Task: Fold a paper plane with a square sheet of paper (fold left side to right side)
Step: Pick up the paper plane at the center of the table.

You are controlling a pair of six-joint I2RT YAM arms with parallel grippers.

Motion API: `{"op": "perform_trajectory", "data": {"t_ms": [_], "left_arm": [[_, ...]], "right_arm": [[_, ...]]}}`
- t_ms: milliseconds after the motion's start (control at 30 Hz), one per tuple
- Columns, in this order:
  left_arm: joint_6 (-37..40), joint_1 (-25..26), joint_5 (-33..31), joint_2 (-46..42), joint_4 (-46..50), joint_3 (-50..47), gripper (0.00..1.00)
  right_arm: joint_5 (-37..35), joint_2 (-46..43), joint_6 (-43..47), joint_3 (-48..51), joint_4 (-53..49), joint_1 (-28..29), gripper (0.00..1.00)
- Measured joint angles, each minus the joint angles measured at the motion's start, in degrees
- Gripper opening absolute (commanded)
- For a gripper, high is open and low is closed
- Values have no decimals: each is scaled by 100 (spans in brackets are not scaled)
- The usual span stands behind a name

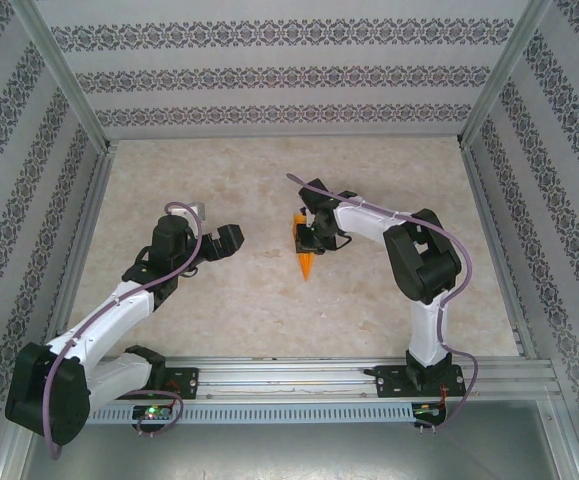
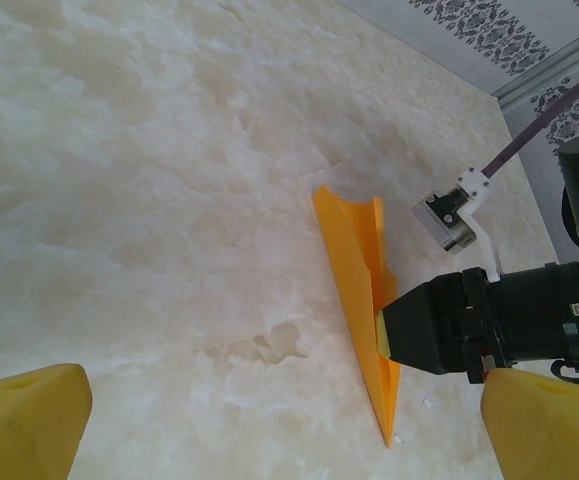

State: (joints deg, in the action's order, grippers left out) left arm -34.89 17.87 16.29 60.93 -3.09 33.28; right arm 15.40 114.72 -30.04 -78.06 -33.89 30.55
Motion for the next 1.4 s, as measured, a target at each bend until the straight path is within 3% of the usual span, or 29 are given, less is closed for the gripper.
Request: {"op": "perform_trajectory", "data": {"t_ms": [667, 1400], "left_arm": [[0, 0, 0, 0, 0, 0, 100], [-2, 0, 0, 0, 0, 0, 100]], "right_arm": [[-190, 9, 0, -96, -192, 144, 22], [-614, 48, -2, -492, -492, 525, 19]]}}
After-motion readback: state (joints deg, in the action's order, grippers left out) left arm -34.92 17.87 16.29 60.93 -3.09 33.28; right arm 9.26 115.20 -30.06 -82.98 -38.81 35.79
